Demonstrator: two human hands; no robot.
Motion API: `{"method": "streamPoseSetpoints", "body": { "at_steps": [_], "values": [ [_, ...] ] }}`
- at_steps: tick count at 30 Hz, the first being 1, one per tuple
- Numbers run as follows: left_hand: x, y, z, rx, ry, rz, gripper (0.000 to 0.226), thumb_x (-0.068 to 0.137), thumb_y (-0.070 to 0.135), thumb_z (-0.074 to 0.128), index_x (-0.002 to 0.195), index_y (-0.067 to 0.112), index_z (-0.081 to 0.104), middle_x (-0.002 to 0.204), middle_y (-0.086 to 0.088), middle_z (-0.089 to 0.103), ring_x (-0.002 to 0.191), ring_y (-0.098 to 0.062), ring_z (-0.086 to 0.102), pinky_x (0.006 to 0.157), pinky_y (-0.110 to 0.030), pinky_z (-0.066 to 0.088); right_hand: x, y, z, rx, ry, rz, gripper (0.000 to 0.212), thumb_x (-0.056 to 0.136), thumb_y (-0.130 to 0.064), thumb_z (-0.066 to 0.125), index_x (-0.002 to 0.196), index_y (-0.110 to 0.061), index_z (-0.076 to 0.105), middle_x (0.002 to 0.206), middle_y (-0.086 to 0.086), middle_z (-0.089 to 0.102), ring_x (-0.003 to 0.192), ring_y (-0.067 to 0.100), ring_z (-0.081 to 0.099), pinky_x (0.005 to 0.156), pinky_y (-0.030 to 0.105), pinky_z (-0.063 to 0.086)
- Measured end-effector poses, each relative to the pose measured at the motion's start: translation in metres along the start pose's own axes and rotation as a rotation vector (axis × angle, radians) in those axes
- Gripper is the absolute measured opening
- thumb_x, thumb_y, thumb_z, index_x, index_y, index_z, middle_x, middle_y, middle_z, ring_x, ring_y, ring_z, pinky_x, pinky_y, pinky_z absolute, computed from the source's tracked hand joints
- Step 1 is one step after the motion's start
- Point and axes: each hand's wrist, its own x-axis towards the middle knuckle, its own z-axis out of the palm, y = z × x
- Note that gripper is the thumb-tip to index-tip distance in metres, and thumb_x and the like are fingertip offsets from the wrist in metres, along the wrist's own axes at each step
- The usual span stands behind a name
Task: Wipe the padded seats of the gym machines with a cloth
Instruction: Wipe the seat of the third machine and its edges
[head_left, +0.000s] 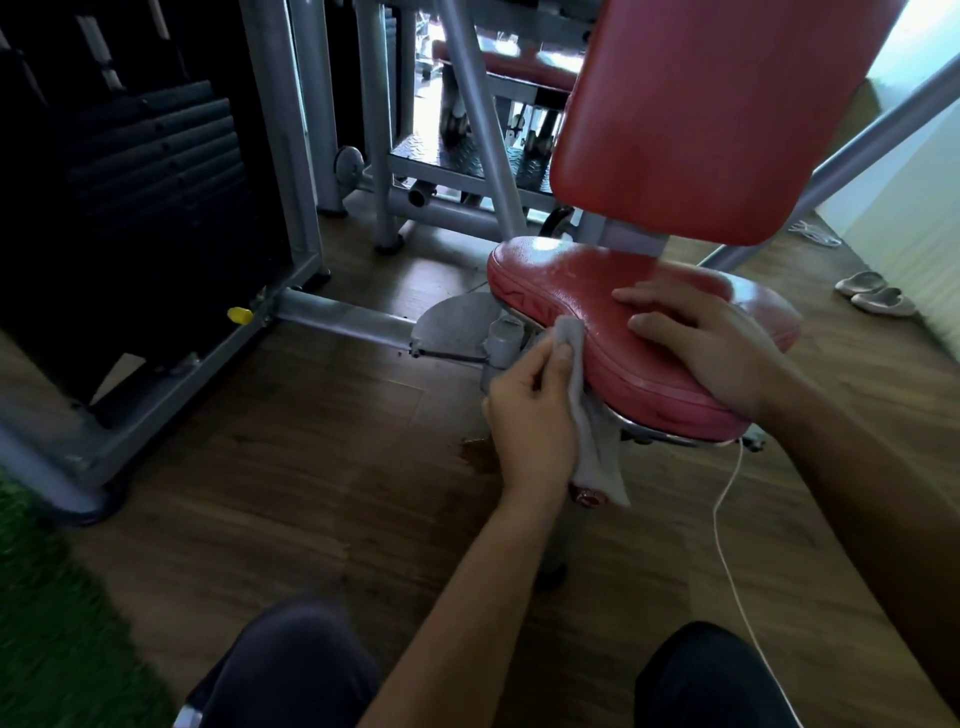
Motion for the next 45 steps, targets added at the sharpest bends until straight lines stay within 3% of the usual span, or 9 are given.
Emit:
{"method": "streamPoseSetpoints", "body": {
  "at_steps": [4,10,15,18,22,24,30,33,45],
  "values": [
    [0.009,0.002,0.0,0.029,0.027,0.002,0.017,0.099,0.024,0.062,0.102,0.024,0.079,0.092,0.001,0.078,0.094,-0.018,0.074,0.089,-0.047,0.058,-0.002,-0.001,-0.002,-0.019,0.005,0.003,0.057,0.074,-0.072,0.046,0.124,-0.052,0.064,0.14,-0.022,0.056,0.133,0.004,0.047,0.117,0.04,0.031],
    [0.001,0.003,0.0,0.064,0.0,0.093,0.028,0.1,0.021,0.06,0.124,0.013,0.071,0.111,0.002,0.076,0.107,-0.007,0.069,0.094,-0.026,0.057,-0.001,0.001,-0.002,-0.014,-0.002,0.017,0.058,0.073,-0.075,0.045,0.123,-0.053,0.063,0.138,-0.024,0.057,0.133,0.002,0.047,0.118,0.043,0.03],
    [0.028,0.002,0.004,0.192,0.058,0.148,0.026,0.1,0.022,0.06,0.118,0.011,0.075,0.112,-0.001,0.076,0.109,-0.01,0.069,0.098,-0.035,0.054,-0.003,-0.003,-0.003,-0.008,-0.01,0.023,0.054,0.076,-0.072,0.046,0.124,-0.053,0.062,0.14,-0.025,0.055,0.134,0.001,0.045,0.118,0.038,0.028],
    [0.02,0.001,-0.002,0.122,-0.013,0.132,0.021,0.1,0.023,0.06,0.104,0.031,0.079,0.096,0.01,0.077,0.094,-0.003,0.07,0.084,-0.021,0.056,-0.005,-0.007,-0.008,-0.024,-0.093,0.033,0.038,0.091,-0.057,0.055,0.129,-0.051,0.06,0.146,-0.023,0.048,0.136,0.002,0.04,0.118,0.037,0.026],
    [0.021,-0.002,-0.007,0.006,-0.031,0.039,0.022,0.098,0.022,0.065,0.11,0.034,0.077,0.105,0.009,0.077,0.106,-0.009,0.07,0.094,-0.027,0.056,0.015,-0.02,-0.017,0.06,-0.193,0.075,0.021,0.094,-0.033,0.065,0.114,-0.031,0.071,0.12,-0.012,0.064,0.118,0.007,0.053,0.096,0.012,0.034],
    [0.025,-0.005,-0.006,-0.051,0.057,-0.02,0.029,0.097,0.022,0.065,0.125,0.016,0.071,0.118,0.003,0.074,0.111,-0.006,0.068,0.098,-0.024,0.054,0.039,-0.03,-0.015,0.073,-0.157,0.096,0.017,0.097,-0.03,0.062,0.107,-0.022,0.073,0.108,-0.007,0.069,0.113,0.016,0.06,0.09,0.019,0.04],
    [0.06,0.0,-0.013,-0.099,0.16,-0.062,0.044,0.1,0.043,0.055,0.139,0.021,0.058,0.134,0.001,0.065,0.125,-0.015,0.06,0.108,-0.04,0.049,0.087,-0.029,0.033,-0.223,-0.309,0.04,0.079,0.078,-0.08,0.023,0.144,-0.044,0.047,0.159,-0.011,0.038,0.148,0.022,0.032,0.119,0.062,0.017],
    [0.079,0.005,-0.007,0.059,0.135,0.014,0.03,0.105,0.033,0.05,0.13,0.021,0.063,0.112,0.006,0.071,0.106,-0.009,0.066,0.097,-0.035,0.053,0.09,-0.024,0.035,-0.217,-0.269,0.064,0.065,0.084,-0.07,0.024,0.142,-0.05,0.046,0.159,-0.014,0.036,0.148,0.021,0.032,0.117,0.066,0.017],
    [0.076,0.003,-0.001,0.299,0.074,0.159,0.031,0.101,0.014,0.058,0.131,0.013,0.066,0.123,0.007,0.07,0.117,-0.004,0.062,0.104,-0.023,0.047,0.097,-0.022,0.04,-0.297,-0.249,0.042,0.042,0.106,-0.045,0.031,0.146,-0.048,0.042,0.163,-0.013,0.027,0.152,0.018,0.021,0.116,0.068,0.013]
  ]
}}
